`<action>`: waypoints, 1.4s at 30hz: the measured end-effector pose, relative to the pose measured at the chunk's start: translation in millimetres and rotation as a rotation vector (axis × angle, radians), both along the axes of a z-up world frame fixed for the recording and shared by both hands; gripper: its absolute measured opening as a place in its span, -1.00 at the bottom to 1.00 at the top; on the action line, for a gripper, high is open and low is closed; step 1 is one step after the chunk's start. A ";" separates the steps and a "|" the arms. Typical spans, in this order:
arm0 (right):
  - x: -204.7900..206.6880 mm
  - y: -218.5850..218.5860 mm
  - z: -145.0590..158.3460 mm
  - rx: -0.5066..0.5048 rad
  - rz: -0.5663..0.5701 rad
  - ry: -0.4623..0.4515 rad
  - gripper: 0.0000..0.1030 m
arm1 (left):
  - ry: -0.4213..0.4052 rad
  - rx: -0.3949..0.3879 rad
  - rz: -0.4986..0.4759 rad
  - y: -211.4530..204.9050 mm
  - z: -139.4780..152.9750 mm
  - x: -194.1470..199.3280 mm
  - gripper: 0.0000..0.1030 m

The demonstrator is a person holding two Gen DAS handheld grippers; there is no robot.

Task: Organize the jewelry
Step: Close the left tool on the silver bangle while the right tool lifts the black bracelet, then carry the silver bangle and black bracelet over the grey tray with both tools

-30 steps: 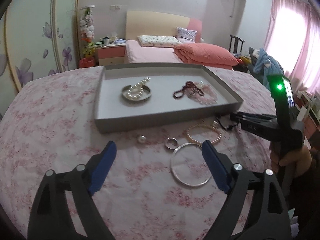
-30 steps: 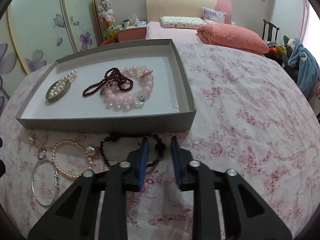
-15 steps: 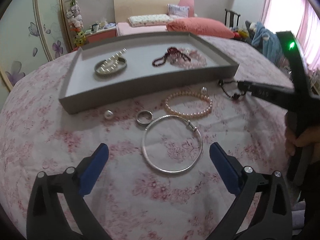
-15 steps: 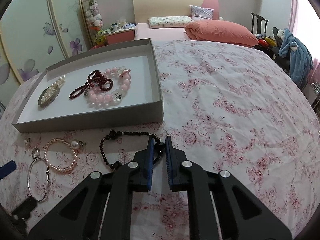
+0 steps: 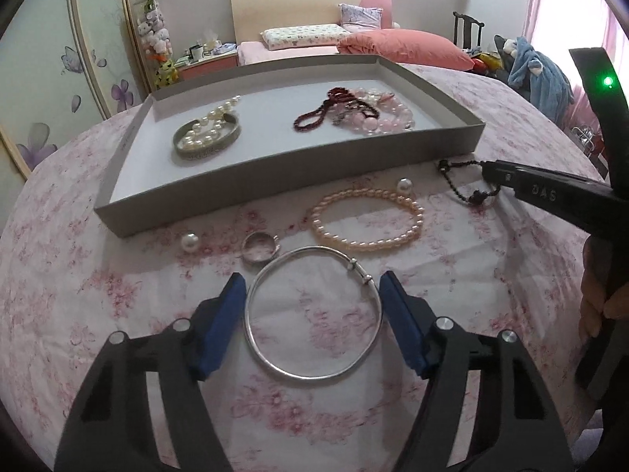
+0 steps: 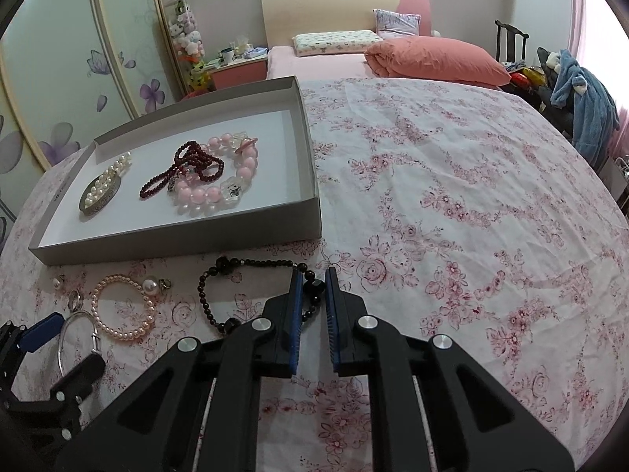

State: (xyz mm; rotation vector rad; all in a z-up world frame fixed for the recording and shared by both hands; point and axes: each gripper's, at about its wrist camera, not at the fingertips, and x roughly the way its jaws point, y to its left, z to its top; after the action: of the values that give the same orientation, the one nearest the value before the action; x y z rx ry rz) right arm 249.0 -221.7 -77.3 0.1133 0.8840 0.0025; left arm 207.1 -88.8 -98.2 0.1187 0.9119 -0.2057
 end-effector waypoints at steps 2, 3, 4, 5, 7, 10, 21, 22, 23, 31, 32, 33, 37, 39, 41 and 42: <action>-0.2 0.1 0.3 0.000 0.003 0.000 -0.76 | -0.002 0.003 0.006 9.1 -0.1 -2.7 0.33; -0.5 0.5 0.3 0.000 0.005 0.000 -0.76 | -0.002 0.003 0.009 13.8 0.2 -5.1 0.33; -1.4 1.1 0.5 -0.003 0.010 0.000 -0.76 | -0.002 0.005 0.013 20.9 0.3 -8.1 0.33; -2.6 2.6 0.7 -0.005 0.018 0.000 -0.76 | -0.002 0.006 0.018 27.3 0.4 -10.6 0.33; -6.4 8.9 0.7 -0.001 0.052 -0.001 -0.76 | -0.003 0.007 0.033 42.3 0.4 -14.6 0.33; -9.4 23.7 0.7 -0.013 0.103 -0.002 -0.76 | -0.002 0.005 0.059 57.7 0.6 -15.5 0.36; -11.5 29.8 1.0 -0.016 0.125 -0.001 -0.75 | 0.012 -0.001 0.072 63.9 -0.1 -16.2 0.59; -11.6 29.3 1.0 -0.017 0.125 -0.001 -0.75 | 0.012 -0.001 0.072 64.2 -0.1 -15.9 0.59; -11.6 28.8 1.0 -0.015 0.125 -0.001 -0.75 | 0.012 -0.001 0.072 64.1 -0.1 -15.9 0.59; -11.7 29.5 1.2 -0.016 0.125 -0.002 -0.76 | -0.001 -0.005 0.070 65.0 1.4 -17.3 0.32; -11.8 29.3 1.4 -0.016 0.125 -0.003 -0.76 | -0.001 -0.008 0.070 65.5 1.6 -17.4 0.32; -11.8 29.6 1.5 -0.015 0.125 -0.003 -0.76 | -0.001 -0.009 0.070 65.9 1.7 -17.6 0.32; -16.9 26.1 10.8 0.033 0.123 -0.038 -0.76 | -0.004 -0.017 0.087 70.2 3.3 -18.1 0.32; -19.6 25.5 19.8 0.058 0.124 -0.073 -0.76 | -0.010 -0.034 0.099 72.9 4.8 -18.2 0.31; -23.4 25.7 31.3 0.095 0.135 -0.116 -0.76 | -0.031 -0.047 0.116 77.2 8.6 -20.3 0.31; -24.3 26.1 34.7 0.105 0.138 -0.129 -0.76 | -0.043 -0.052 0.122 78.1 10.8 -21.7 0.31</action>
State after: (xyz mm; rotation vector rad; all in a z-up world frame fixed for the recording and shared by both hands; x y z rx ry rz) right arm 224.7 -195.6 -42.6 0.1483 0.7609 0.1837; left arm 185.4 -10.6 -87.4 0.0194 0.8670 -0.1131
